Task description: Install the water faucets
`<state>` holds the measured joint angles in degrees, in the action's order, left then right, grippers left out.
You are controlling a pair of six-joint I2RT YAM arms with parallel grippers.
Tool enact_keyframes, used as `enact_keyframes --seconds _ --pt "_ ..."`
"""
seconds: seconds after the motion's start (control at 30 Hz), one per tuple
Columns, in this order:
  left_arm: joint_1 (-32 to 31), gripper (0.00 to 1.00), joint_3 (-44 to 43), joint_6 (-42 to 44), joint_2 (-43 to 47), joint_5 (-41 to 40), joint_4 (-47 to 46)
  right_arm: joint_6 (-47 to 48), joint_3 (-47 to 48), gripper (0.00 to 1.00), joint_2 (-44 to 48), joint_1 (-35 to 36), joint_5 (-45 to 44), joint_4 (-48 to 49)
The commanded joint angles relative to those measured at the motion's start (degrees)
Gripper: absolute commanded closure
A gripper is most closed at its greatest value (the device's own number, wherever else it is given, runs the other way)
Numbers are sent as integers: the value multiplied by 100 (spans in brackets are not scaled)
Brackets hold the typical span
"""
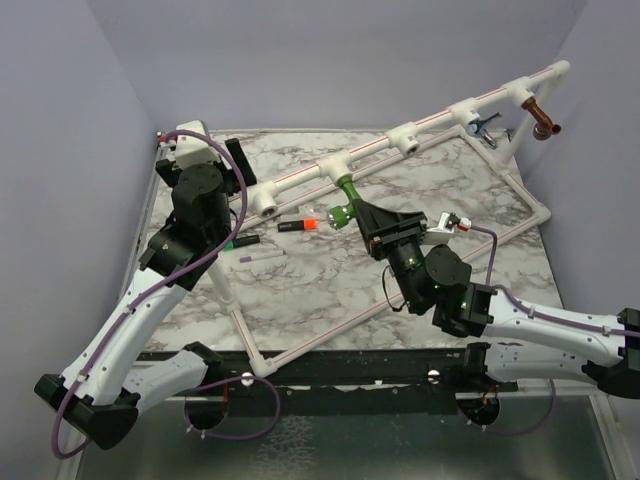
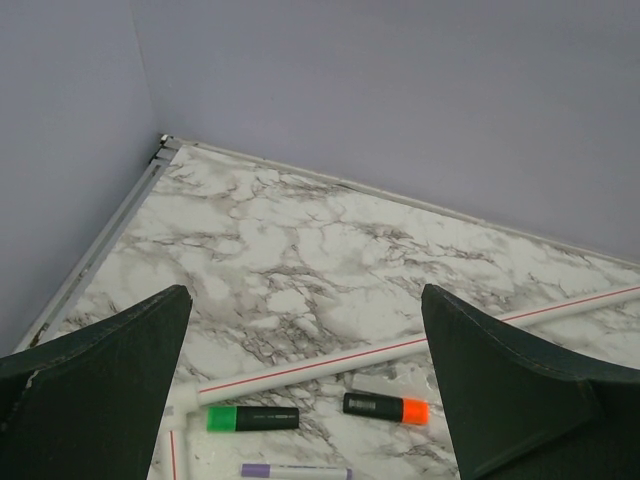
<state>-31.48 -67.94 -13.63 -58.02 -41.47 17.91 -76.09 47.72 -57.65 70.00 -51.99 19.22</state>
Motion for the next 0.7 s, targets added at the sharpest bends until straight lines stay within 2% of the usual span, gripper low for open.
enact_keyframes --seconds 0.0,0.2,0.43,0.67 --pt "-244 1 598 117 -210 756 1909 -312 -84 62 -49 40 419 -236" --pt "-244 1 589 115 -232 755 1909 131 -251 46 117 40 575 141" --pt "-244 1 580 131 -233 731 1917 306 -385 42 436 40 514 -70" --pt "-244 1 572 124 -257 737 1909 968 -565 39 929 40 568 -84"
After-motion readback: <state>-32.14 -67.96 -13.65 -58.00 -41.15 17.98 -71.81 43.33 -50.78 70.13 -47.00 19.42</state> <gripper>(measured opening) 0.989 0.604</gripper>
